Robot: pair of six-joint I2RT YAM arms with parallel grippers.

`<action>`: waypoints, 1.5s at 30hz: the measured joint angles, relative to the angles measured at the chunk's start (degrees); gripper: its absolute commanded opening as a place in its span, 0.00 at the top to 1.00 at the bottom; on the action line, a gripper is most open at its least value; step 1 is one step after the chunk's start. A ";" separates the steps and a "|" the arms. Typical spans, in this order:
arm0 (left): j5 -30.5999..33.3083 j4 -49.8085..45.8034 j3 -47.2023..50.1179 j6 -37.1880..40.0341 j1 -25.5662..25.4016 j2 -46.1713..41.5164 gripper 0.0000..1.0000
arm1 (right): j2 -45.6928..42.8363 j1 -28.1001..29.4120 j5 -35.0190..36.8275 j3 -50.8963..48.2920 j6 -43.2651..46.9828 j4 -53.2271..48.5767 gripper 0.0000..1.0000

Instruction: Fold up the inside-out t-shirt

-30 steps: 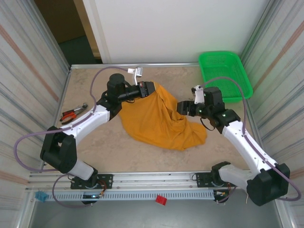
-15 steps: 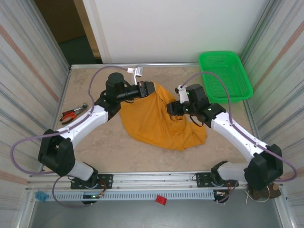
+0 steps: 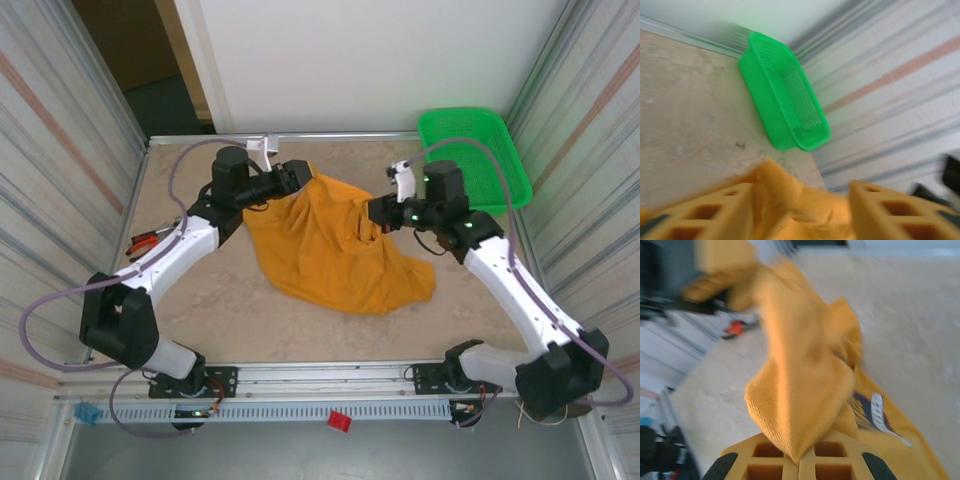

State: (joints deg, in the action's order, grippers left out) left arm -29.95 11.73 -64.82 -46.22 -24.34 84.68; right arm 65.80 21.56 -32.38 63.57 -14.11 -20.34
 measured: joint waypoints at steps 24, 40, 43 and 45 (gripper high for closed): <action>22.05 -11.98 0.92 21.94 -20.02 -1.18 0.31 | 1.09 -5.09 -15.67 -1.03 -12.94 11.15 1.00; 3.43 -1.40 -1.20 17.40 -13.57 5.18 1.00 | 2.99 -11.47 -13.57 -8.11 -19.87 18.62 0.68; -0.90 2.49 -0.02 12.52 -8.59 2.84 1.00 | 6.21 -11.65 -8.72 -8.33 -19.21 17.51 0.49; -3.19 4.81 -0.04 10.29 -6.84 1.40 1.00 | 8.04 -11.74 -6.91 -9.18 -19.45 17.14 0.43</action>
State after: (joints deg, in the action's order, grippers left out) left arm -33.15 16.53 -64.86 -35.92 -31.18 86.08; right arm 73.84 9.82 -39.29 54.39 -33.56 -3.20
